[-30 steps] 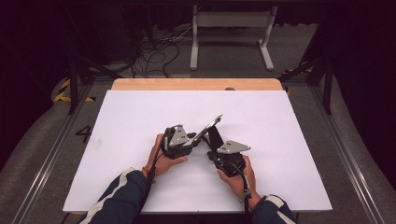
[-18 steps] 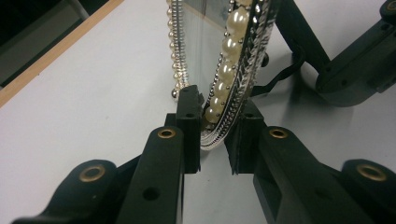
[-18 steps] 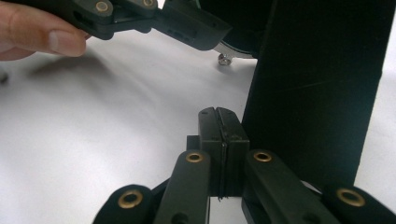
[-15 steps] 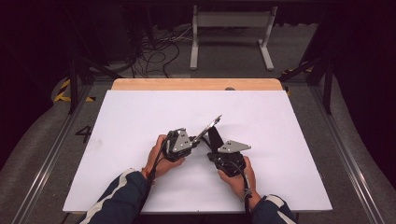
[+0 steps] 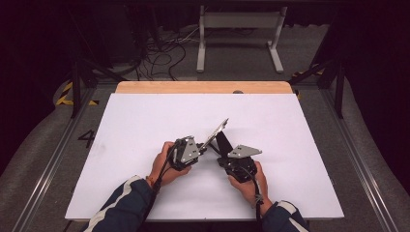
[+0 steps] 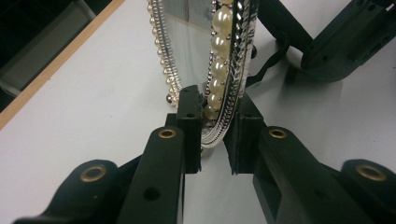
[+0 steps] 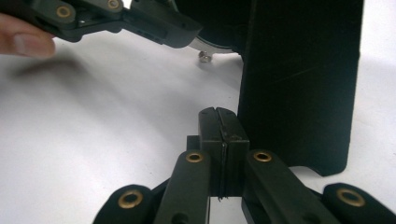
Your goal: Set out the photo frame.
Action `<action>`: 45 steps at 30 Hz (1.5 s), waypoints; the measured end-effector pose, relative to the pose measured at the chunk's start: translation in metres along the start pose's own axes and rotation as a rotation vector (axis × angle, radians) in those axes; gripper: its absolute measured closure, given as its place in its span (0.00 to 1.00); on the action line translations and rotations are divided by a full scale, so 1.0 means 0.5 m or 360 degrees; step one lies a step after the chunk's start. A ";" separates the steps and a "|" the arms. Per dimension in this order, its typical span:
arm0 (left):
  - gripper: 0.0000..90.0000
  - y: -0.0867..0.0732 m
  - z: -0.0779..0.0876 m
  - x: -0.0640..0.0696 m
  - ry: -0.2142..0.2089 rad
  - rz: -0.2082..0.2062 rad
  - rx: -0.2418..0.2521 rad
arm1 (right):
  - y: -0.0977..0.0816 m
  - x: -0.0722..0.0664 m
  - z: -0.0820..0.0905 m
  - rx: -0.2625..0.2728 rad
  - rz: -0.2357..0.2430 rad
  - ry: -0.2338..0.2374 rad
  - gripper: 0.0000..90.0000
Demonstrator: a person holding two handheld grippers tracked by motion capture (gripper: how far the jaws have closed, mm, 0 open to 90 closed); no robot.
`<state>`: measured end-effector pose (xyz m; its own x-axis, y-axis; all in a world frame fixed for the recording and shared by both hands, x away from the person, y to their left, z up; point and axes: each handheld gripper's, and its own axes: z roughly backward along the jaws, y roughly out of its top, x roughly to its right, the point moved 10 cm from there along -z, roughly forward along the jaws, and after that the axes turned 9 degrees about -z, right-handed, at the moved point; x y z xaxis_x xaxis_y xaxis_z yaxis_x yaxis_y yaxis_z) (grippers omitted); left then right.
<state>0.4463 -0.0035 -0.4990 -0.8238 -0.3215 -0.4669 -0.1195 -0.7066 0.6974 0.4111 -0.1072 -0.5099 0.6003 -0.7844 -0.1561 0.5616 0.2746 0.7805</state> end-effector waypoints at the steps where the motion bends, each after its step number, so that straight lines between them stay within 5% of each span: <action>1: 0.87 0.001 0.000 0.000 0.0005 0.0000 -0.0002 | 0.000 0.002 0.000 0.0004 0.0003 0.0000 1.00; 13: 0.81 0.002 -0.001 0.003 -0.0085 0.0136 0.0084 | -0.002 0.021 0.002 0.0011 0.0012 -0.0033 1.00; 45: 0.80 0.015 -0.003 0.017 -0.0221 0.0145 0.0156 | -0.009 0.079 0.009 -0.0048 -0.0015 -0.0091 1.00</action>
<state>0.4393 -0.0125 -0.4984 -0.9013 -0.2864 -0.3249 -0.0891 -0.6115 0.7862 0.4298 -0.1418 -0.5166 0.5619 -0.8173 -0.1279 0.5847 0.2830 0.7603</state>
